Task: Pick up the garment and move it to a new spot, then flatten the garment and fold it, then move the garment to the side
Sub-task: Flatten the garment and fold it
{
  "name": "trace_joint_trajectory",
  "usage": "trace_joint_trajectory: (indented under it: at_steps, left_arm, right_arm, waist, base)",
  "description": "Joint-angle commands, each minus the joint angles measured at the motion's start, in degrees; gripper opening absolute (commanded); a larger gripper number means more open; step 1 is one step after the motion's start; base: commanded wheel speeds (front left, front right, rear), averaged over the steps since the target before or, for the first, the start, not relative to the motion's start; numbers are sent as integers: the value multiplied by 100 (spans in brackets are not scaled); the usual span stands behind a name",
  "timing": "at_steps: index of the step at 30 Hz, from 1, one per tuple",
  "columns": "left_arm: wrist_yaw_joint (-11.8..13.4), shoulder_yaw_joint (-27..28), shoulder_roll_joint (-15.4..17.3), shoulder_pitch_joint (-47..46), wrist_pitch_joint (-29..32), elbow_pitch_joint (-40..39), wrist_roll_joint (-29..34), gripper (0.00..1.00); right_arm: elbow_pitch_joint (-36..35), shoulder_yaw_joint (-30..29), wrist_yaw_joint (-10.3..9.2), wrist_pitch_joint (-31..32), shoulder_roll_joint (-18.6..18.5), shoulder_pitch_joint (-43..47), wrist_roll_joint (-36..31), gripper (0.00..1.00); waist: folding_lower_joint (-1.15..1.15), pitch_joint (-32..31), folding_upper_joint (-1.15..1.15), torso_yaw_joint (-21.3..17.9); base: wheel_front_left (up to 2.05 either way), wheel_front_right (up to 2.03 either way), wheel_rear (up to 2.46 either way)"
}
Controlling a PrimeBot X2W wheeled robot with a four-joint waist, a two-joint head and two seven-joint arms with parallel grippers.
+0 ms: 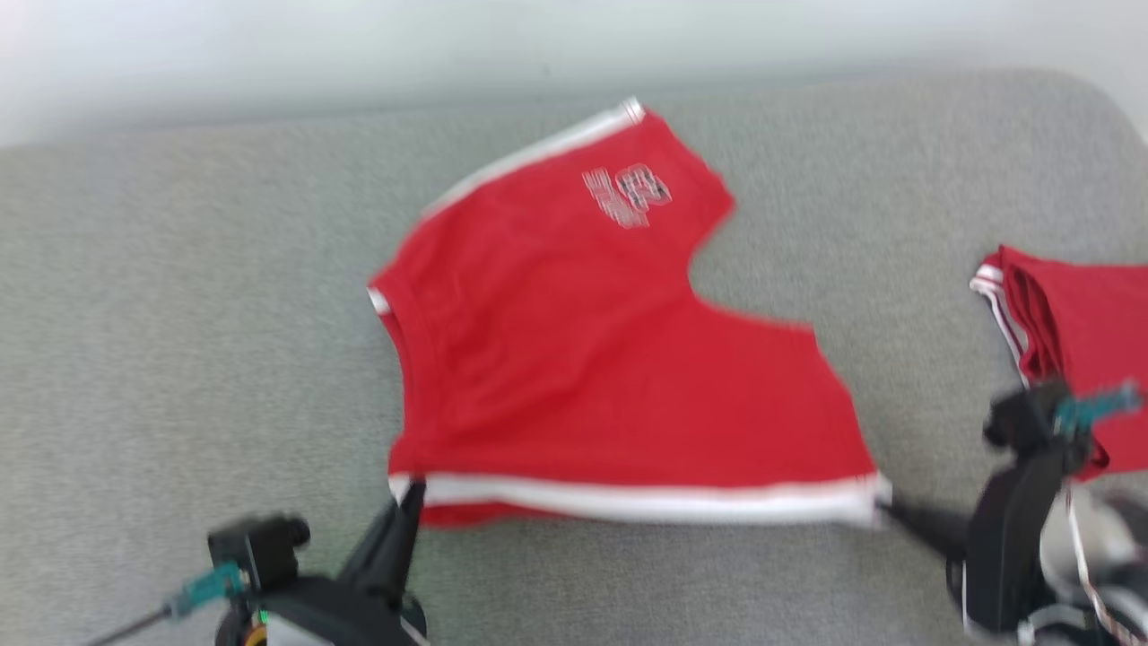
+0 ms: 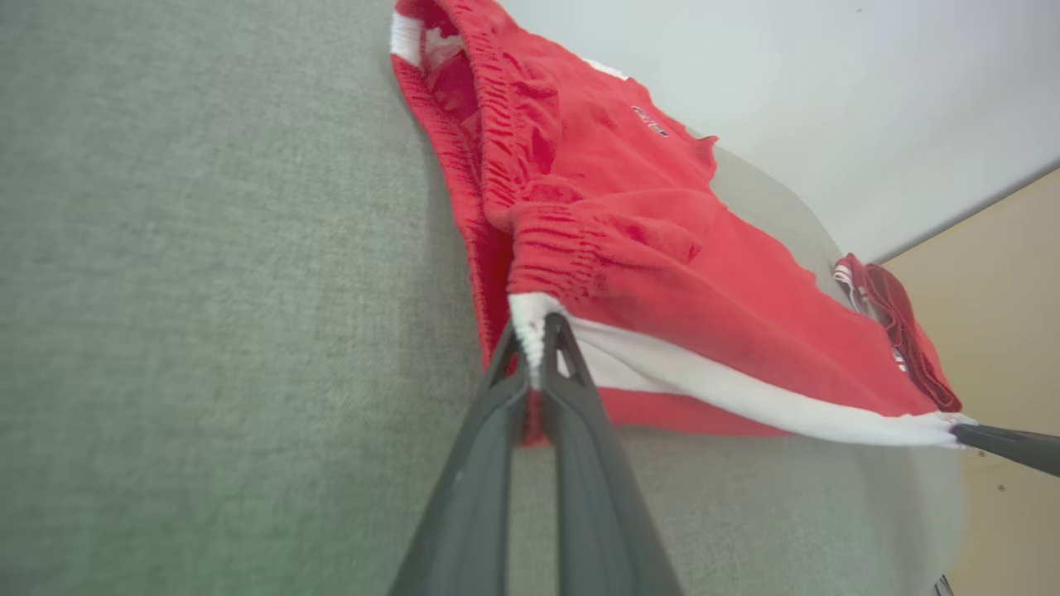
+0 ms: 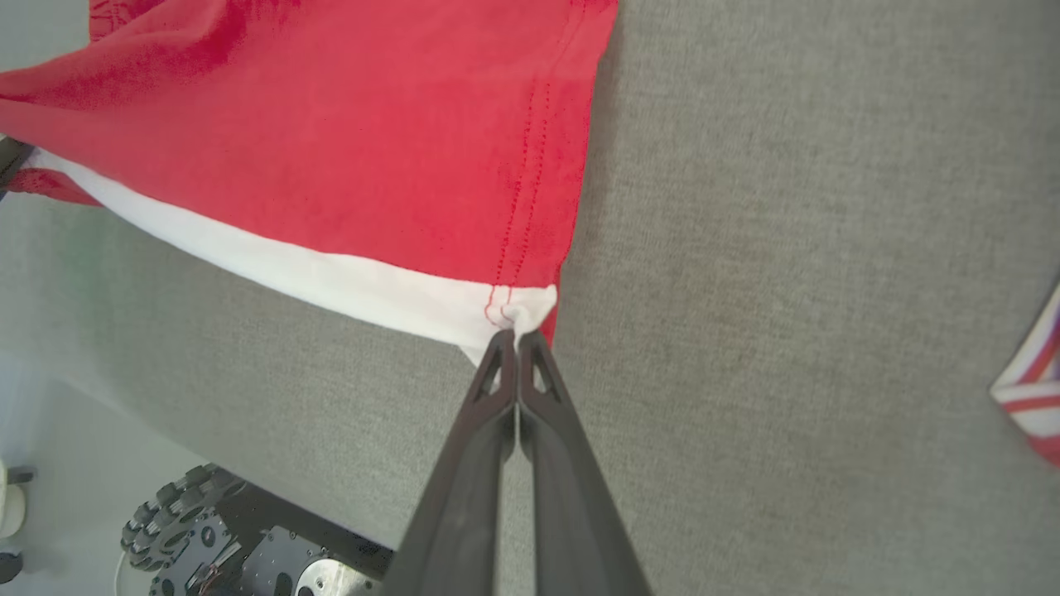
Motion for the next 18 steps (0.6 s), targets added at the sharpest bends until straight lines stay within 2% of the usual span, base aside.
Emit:
trace_joint_trajectory:
  at_steps: [1,6,7,13,15,18]
  left_arm:
    - [75,-29,28,234,83,-94,-63,0]
    - [276,-209,216,801,451,-397,-228,0]
    - [276,-209,216,801,451,-397,-228,0]
    - [511,-493,507,1381,1080,-746,-369,0]
    - [509,-495,545,1449,1134,-902,-434,0]
    - [397,-376,485,1456,1021,-1100,-590,0]
  right_arm:
    - [-159,-167,-15,266,139,380,-4,0]
    - [-829,-837,-15,1260,508,1560,-138,0]
    - [-829,-837,-15,1260,508,1560,-138,0]
    - [-1650,-1659,-15,2473,1124,2732,-594,0]
    - [-1924,-1761,-15,2551,1268,2772,-649,0]
    - [-2270,-1779,-15,2151,1320,2460,-663,0]
  waist:
    - [2,-363,1,208]
    - [2,-481,1,381]
    - [2,-481,1,381]
    - [2,-502,1,517]
    - [2,-498,1,542]
    - [2,-467,1,559]
  base:
    - [0,0,0]
    - [0,0,0]
    - [0,0,0]
    - [0,0,0]
    - [0,0,0]
    - [0,0,0]
